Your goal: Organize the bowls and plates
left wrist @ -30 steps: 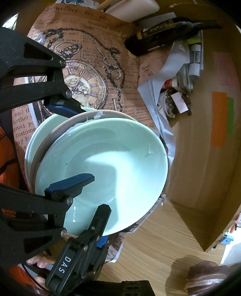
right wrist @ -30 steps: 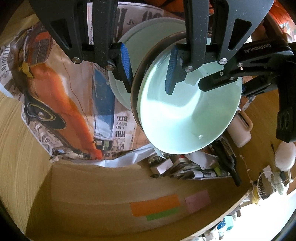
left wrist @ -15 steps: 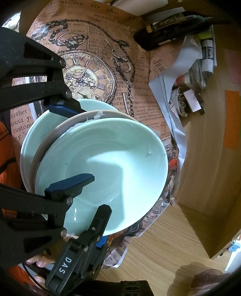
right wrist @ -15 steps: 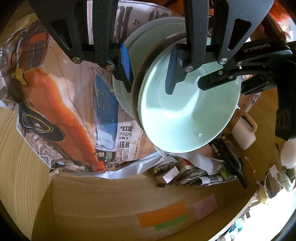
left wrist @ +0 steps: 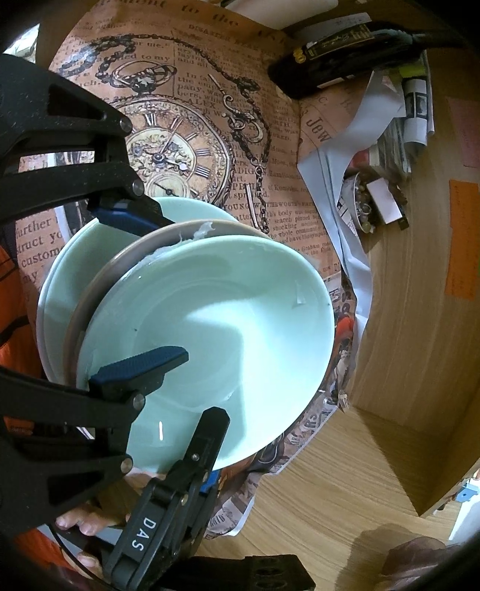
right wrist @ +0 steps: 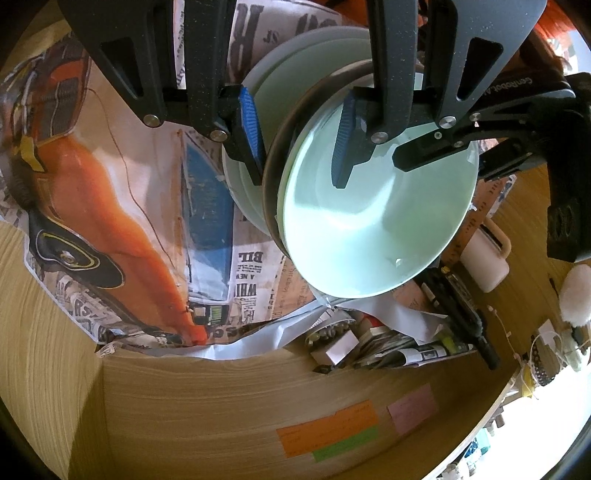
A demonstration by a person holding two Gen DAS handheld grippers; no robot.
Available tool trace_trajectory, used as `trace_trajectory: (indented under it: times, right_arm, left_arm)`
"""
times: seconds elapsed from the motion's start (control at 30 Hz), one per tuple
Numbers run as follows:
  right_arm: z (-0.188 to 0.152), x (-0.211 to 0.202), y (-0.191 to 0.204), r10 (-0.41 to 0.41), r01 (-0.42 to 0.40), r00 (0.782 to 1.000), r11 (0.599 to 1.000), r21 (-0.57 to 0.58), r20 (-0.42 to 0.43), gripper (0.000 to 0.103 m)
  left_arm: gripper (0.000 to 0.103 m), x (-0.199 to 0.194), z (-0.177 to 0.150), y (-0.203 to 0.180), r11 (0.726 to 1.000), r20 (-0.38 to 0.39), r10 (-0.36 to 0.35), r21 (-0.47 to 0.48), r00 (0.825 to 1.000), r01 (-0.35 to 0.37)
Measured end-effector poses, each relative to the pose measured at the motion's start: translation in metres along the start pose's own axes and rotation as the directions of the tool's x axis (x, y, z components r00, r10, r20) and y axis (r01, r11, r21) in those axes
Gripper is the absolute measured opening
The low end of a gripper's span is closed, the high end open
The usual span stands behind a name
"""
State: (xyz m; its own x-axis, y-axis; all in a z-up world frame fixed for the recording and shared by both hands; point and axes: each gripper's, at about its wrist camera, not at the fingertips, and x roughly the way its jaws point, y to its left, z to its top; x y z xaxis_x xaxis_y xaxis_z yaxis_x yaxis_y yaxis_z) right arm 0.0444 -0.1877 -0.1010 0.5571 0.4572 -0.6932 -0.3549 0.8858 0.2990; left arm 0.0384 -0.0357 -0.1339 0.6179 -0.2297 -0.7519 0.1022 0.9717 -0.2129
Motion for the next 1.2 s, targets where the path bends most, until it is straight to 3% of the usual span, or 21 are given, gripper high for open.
trace_trajectory:
  times: [0.2, 0.33, 0.53, 0.63, 0.7, 0.77, 0.87, 0.93, 1.03, 1.2]
  right_arm:
    - [0.000, -0.010, 0.005, -0.029, 0.031, 0.998, 0.999, -0.036, 0.053, 0.038]
    - [0.001, -0.026, 0.009, -0.053, 0.061, 0.991, 0.996, -0.059, 0.120, 0.049]
    - [0.002, -0.059, 0.019, -0.046, 0.069, 0.970, 0.994, -0.087, 0.238, 0.059]
    - [0.002, -0.075, 0.026, -0.048, 0.083, 0.953, 0.991, -0.105, 0.299, 0.062]
    - [0.001, -0.085, 0.029, -0.048, 0.091, 0.941, 0.989, -0.115, 0.336, 0.063]
    - [-0.001, -0.093, 0.033, -0.047, 0.097, 0.929, 0.988, -0.119, 0.367, 0.072]
    - [-0.006, -0.105, 0.038, -0.042, 0.104, 0.908, 0.987, -0.126, 0.418, 0.076]
    - [-0.008, -0.112, 0.042, -0.035, 0.106, 0.899, 0.985, -0.139, 0.436, 0.076]
    - [-0.013, -0.121, 0.048, -0.032, 0.119, 0.884, 0.980, -0.158, 0.466, 0.088]
    - [-0.021, -0.134, 0.054, -0.030, 0.136, 0.859, 0.976, -0.171, 0.512, 0.097]
  left_arm:
    - [0.061, -0.004, -0.002, 0.004, 1.000, 0.029, 0.014, -0.009, 0.999, -0.014]
    - [0.063, -0.015, -0.003, 0.008, 0.999, 0.065, 0.041, -0.018, 0.997, -0.040]
    - [0.065, -0.051, -0.004, 0.003, 0.997, 0.191, 0.073, 0.000, 0.979, -0.074]
    - [0.073, -0.075, -0.005, -0.006, 0.995, 0.293, 0.088, 0.019, 0.952, -0.098]
    - [0.081, -0.092, -0.007, -0.012, 0.993, 0.366, 0.094, 0.031, 0.926, -0.113]
    - [0.082, -0.109, -0.010, -0.018, 0.991, 0.435, 0.098, 0.038, 0.895, -0.127]
    - [0.085, -0.126, -0.014, -0.026, 0.988, 0.502, 0.099, 0.050, 0.859, -0.143]
    - [0.095, -0.134, -0.016, -0.028, 0.988, 0.532, 0.102, 0.046, 0.841, -0.149]
    - [0.100, -0.145, -0.023, -0.034, 0.985, 0.587, 0.109, 0.043, 0.802, -0.165]
    - [0.102, -0.154, -0.033, -0.042, 0.983, 0.609, 0.101, 0.060, 0.787, -0.173]
